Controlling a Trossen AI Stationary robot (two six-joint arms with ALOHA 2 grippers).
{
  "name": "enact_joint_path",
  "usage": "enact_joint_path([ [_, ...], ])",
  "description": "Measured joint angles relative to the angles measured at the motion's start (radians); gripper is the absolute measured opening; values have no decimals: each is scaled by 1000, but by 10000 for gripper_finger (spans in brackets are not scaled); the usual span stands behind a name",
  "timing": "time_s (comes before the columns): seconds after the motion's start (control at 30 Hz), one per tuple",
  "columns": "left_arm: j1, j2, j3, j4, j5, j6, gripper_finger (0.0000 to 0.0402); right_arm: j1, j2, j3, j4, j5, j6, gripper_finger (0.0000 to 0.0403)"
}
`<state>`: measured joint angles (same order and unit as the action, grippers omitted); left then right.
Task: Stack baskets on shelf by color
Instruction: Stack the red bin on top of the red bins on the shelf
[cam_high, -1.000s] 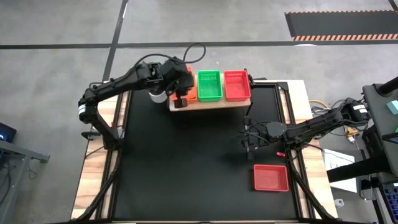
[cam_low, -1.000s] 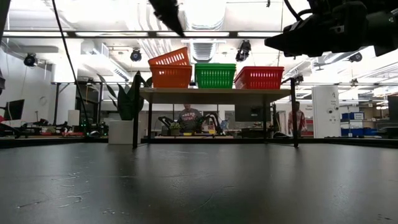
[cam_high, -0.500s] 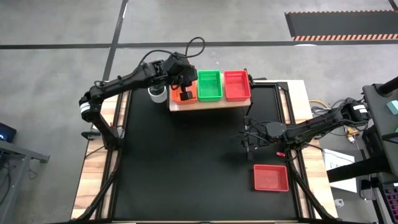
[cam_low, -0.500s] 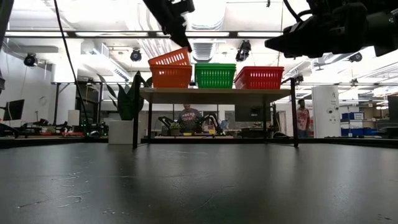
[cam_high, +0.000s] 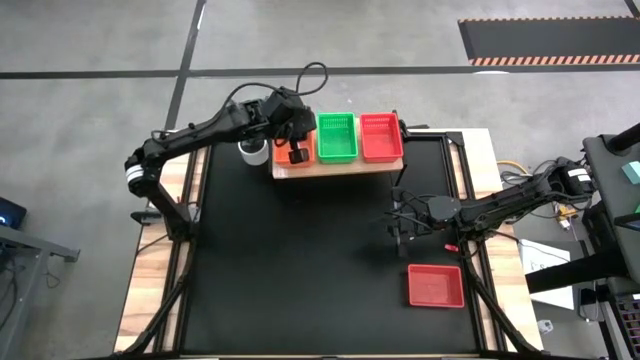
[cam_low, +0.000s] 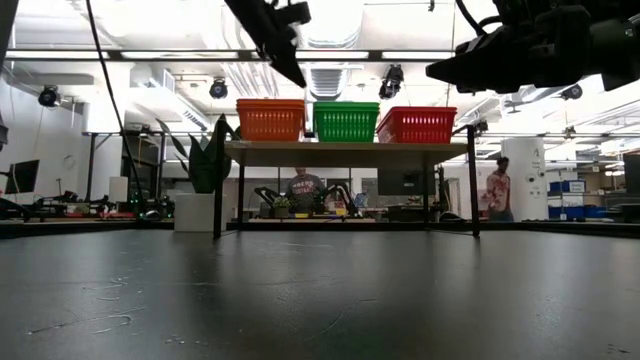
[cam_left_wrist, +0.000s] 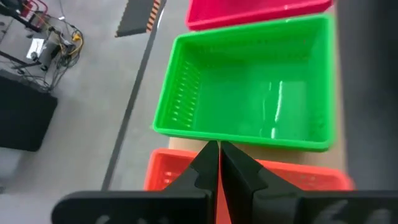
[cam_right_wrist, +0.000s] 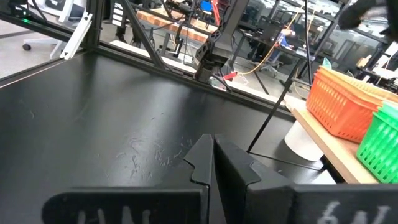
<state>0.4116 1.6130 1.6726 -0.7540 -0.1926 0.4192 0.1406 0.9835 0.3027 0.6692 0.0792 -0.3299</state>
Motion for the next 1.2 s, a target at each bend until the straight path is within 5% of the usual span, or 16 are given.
enact_joint_path([
  [0.23,-68,-53,2,-255,-40,-11,0,0,0,0,-7,0,3,9],
  [0.43,-66,-113,3,-568,-234,-99,0,0,0,0,-7,0,5,9],
  [0.83,-68,-114,-70,-529,-232,-146,0,0,0,0,-10,0,8,9],
  [1.2,-262,-208,-178,-505,-256,-486,0,0,0,0,-21,0,15,9],
])
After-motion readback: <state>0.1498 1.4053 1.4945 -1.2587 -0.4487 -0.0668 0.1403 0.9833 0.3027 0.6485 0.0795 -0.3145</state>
